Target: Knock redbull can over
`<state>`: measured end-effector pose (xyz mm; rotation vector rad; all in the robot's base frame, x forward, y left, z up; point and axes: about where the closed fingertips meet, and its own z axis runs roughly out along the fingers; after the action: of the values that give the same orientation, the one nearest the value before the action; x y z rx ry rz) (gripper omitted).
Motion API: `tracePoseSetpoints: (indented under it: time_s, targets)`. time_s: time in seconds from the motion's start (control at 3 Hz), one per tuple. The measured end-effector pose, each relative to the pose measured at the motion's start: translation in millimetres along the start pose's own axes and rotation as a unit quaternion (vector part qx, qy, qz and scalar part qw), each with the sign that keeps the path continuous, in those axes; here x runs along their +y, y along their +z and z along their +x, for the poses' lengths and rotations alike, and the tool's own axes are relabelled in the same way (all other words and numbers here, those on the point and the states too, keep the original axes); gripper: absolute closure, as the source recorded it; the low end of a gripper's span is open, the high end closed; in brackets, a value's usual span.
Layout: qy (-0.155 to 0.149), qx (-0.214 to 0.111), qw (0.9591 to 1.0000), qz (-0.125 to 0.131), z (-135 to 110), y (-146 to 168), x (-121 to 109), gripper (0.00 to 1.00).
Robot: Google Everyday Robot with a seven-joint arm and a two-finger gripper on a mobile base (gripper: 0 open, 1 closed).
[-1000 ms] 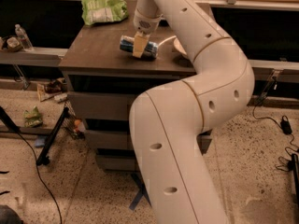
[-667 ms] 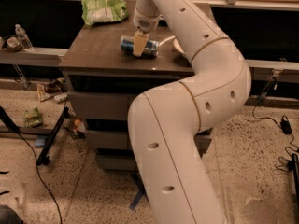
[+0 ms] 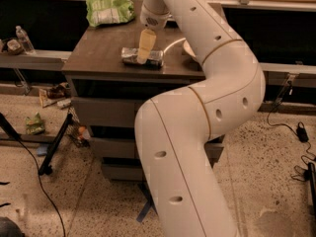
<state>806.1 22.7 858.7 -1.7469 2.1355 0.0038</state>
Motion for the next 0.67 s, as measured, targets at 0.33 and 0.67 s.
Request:
tracePoseSetpoints:
  time_s: [0.33, 0.67]
  targets:
    - [0.001, -0.001, 1.0, 0.0, 0, -3, 0, 0.0]
    - [0.017, 0.008, 0.9998, 0.004, 14, -40, 5, 0.0]
